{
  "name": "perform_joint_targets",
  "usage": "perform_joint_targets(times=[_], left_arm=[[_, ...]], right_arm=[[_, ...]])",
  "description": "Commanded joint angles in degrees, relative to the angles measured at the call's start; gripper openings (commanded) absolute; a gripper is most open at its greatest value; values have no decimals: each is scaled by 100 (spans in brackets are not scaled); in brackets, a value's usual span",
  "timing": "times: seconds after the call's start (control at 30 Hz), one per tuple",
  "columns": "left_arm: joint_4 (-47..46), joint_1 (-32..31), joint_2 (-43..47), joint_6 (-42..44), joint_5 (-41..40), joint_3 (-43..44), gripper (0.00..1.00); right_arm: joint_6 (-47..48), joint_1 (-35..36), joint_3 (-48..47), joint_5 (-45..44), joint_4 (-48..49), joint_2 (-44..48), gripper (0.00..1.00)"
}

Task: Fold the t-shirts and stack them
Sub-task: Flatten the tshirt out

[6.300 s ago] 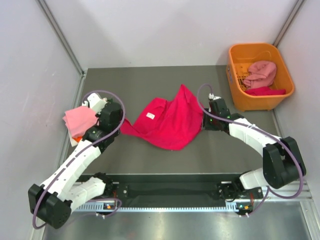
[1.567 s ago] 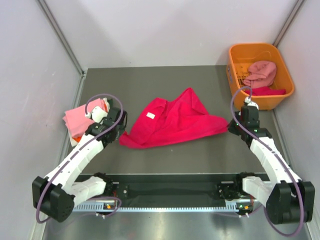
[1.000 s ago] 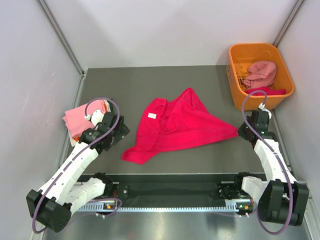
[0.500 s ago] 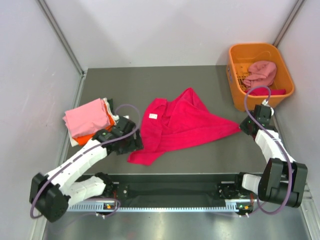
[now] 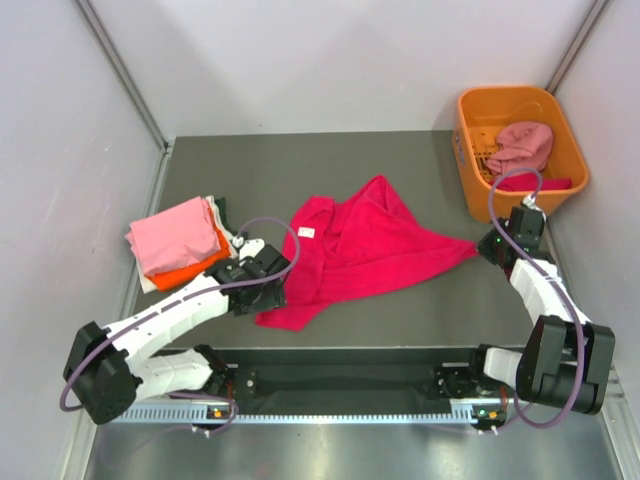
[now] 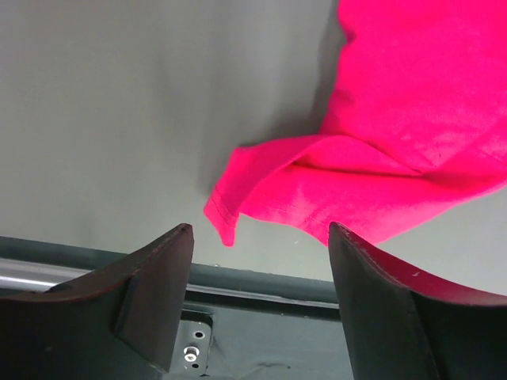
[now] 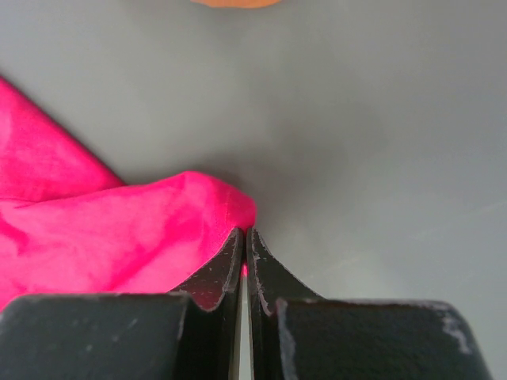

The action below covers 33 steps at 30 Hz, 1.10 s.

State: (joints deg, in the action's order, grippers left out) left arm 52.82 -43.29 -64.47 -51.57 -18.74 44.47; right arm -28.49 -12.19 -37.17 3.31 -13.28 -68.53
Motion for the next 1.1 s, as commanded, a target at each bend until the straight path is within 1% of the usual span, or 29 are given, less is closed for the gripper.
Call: perform_joint_targets(times=[0.0, 0.2, 0.3, 0.33, 0.43, 0.47, 0.53, 0.63, 0.67, 0.77, 0.8, 0.9, 0.97, 1.0, 1.07], left_arm=[[150, -22, 66, -178, -306, 89, 73], [141, -22, -514, -239, -69, 97, 72], [167, -31, -663, -301, -190, 80, 72], [167, -22, -698, -327, -235, 80, 70], [220, -22, -909, -415, -472, 88, 67], [238, -22, -971, -424, -507, 106, 64], [203, -22, -1172, -459, -560, 80, 61], [80, -13, -1383, -485, -525, -52, 51], [71, -13, -1393, -529, -525, -70, 45], [-25, -13, -1113, -547, -403, -140, 2], [-8, -13, -999, -590, -402, -140, 0], [-17, 13, -428, -600, -297, -131, 0], [-131, 215, 47, -495, -69, -131, 0], [-358, 337, 222, -433, 289, -149, 0], [-596, 881, 706, -196, 686, -184, 0]], right_arm=[[-42, -56, -80, 266, 379, -11, 0], [-51, -56, -27, 275, 405, 147, 0], [-34, -56, -27, 258, 370, 261, 0], [-34, -56, -19, 249, 370, 314, 0], [-25, -56, 8, 301, 387, 358, 0], [-25, -56, 16, 328, 387, 376, 0], [-16, -56, 43, 415, 414, 367, 0], [-34, -56, 52, 495, 475, 358, 0], [-42, -56, 52, 504, 484, 349, 0], [-43, -47, 61, 556, 519, 349, 0], [-43, -47, 69, 565, 511, 349, 0], [-25, -47, 69, 574, 475, 341, 0], [19, -38, 69, 583, 405, 367, 0], [28, -30, 69, 574, 388, 393, 0], [37, -3, 61, 574, 309, 402, 0]])
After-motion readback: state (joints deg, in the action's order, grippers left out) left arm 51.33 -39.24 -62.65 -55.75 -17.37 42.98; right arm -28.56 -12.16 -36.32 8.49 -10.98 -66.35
